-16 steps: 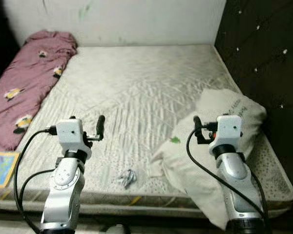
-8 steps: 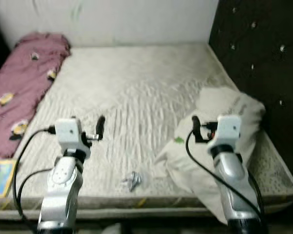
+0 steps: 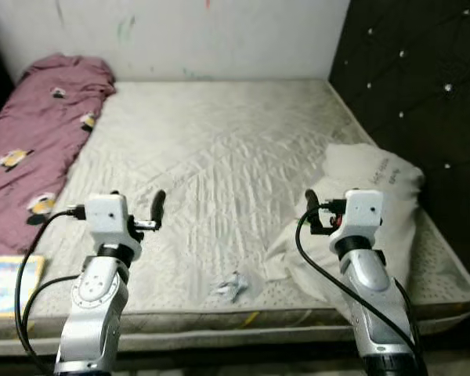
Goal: Clean up the room
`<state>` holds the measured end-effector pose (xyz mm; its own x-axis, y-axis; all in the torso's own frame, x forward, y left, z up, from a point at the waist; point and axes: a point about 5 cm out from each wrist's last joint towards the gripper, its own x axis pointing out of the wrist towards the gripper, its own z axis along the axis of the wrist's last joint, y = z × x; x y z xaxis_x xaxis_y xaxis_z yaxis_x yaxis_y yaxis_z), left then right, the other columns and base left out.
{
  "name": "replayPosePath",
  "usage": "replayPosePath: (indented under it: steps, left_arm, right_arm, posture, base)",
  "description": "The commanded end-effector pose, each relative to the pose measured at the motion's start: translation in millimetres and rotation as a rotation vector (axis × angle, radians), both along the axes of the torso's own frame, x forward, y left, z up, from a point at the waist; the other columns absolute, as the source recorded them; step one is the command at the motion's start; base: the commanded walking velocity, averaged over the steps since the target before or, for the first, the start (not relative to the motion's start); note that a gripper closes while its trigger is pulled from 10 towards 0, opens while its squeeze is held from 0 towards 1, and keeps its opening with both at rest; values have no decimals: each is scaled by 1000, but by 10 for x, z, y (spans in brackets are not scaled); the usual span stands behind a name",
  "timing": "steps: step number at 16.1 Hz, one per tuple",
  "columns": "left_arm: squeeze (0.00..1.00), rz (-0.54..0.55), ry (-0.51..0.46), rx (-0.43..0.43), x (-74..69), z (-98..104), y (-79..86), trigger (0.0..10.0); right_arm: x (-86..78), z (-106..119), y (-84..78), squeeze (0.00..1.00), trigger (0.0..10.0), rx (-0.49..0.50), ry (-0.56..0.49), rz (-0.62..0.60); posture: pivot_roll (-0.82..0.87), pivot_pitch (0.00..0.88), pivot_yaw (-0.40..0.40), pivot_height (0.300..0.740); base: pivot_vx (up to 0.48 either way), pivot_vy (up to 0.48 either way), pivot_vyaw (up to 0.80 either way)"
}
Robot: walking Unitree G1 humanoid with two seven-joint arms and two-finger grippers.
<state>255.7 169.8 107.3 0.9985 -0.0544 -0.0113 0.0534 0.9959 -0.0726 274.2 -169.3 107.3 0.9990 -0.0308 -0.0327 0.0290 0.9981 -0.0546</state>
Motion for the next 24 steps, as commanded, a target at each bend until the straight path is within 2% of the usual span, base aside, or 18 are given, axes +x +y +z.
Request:
replayPosePath:
  steps: [1, 4, 6, 19, 24]
  left_arm:
    - [0, -19, -13, -22, -10, 37, -45, 10000]
    - [0, 3, -9, 31, -23, 36, -20, 10000]
    - [0, 15, -2, -9, -12, 26, 5, 10000]
    - [0, 32, 15, -47, -1, 9, 11, 10000]
    - [0, 23, 21, -53, 11, 5, 6, 10000]
  right_arm:
    - [0, 31, -67, 0, 10000, -4, -13, -20]
    - [-4, 20, -63, 0, 10000, 16, -10, -29]
    - [4, 28, -63, 0, 10000, 20, -13, -29]
    - [12, 43, -71, 0, 10000, 27, -15, -31]
    - [17, 42, -70, 0, 10000, 26, -16, -34]
  posture:
    - [-58, 0, 18, 740]
    - [-54, 0, 21, 740]
    - [-55, 0, 20, 740]
    - [-59, 0, 17, 740]
    - [-60, 0, 19, 740]
  base:
    - [0, 0, 0]
    - [0, 0, 0]
    - [0, 0, 0]
    - [0, 0, 0]
    - [0, 480, 0]
